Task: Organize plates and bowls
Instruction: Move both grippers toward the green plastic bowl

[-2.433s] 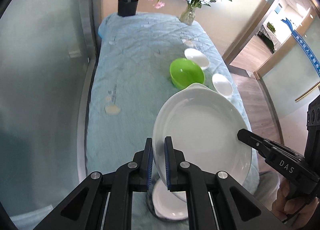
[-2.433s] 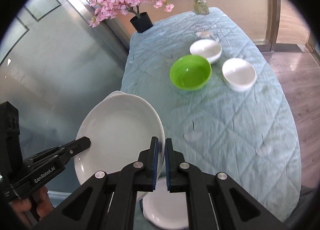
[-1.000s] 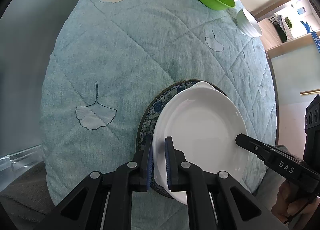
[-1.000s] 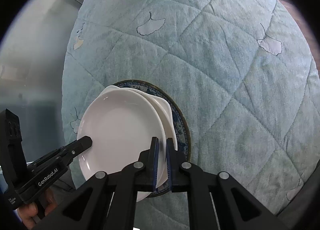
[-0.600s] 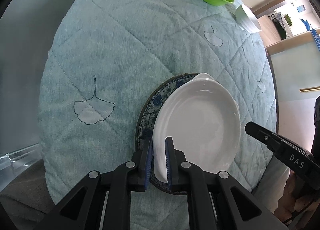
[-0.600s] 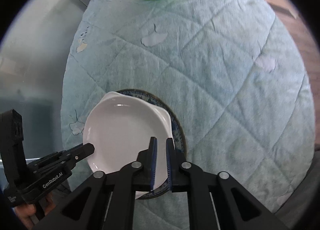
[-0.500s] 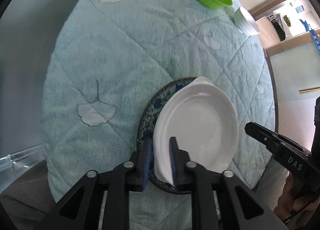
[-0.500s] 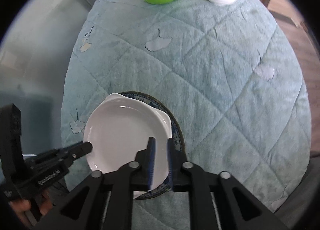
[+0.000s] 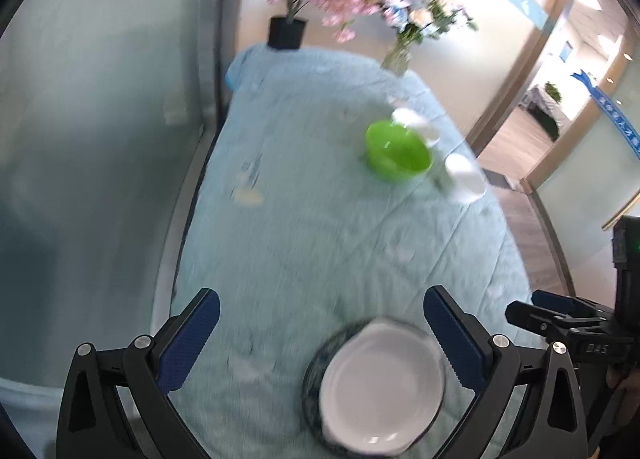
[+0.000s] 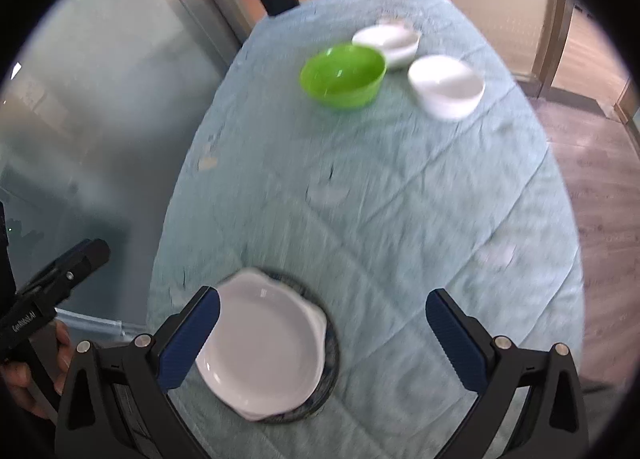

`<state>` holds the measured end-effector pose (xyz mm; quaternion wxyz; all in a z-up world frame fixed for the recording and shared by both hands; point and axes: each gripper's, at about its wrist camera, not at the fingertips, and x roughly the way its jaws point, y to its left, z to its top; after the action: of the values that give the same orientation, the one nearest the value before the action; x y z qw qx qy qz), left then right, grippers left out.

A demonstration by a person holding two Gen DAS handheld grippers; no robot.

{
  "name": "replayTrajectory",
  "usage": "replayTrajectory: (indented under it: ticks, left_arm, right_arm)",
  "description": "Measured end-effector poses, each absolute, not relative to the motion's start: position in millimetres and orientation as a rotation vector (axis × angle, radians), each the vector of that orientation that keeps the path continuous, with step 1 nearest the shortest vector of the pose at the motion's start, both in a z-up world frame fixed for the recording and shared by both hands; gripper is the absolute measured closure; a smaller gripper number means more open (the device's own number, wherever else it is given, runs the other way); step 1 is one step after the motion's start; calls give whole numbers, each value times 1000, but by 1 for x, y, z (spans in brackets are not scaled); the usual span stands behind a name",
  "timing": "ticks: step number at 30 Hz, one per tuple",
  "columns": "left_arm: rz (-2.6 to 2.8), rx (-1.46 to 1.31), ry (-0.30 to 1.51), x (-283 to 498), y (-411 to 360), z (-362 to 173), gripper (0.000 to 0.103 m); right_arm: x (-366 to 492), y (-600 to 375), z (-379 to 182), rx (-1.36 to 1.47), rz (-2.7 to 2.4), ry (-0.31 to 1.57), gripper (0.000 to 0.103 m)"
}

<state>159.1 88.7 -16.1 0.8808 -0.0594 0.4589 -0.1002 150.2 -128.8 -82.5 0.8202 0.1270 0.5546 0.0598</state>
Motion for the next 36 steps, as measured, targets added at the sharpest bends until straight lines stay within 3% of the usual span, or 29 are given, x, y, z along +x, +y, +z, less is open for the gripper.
replayTrajectory:
  ticks: [9,16,20,27,29,33,36]
  left_arm:
    - [-226,29,940,250,51,43,1]
    - [-276,136,999,358,14,54,1]
    - [-329,90,1040,417,-4,36,1]
    - [-304,130,1172,485,-27,-43,3]
    - [-298,110,1187,495,-28,-61,3]
    - [-303,124,1242,512,-34,-98,32]
    - [-317,142,1273,518,-38,-119,42]
  right_arm:
    - [221,-164,-43,168,158,1147,1]
    - [325,-185,-6,135,267,1118,1]
    - [384,-203,-34,158,243,1199,1]
    - [437,-206,-120,195,211,1351,1]
    - [443,-205,-139,206,215,1366,5]
    - [455,-201,-162,214,208,1379,13]
    - [461,-196,-166,227,226,1378,33]
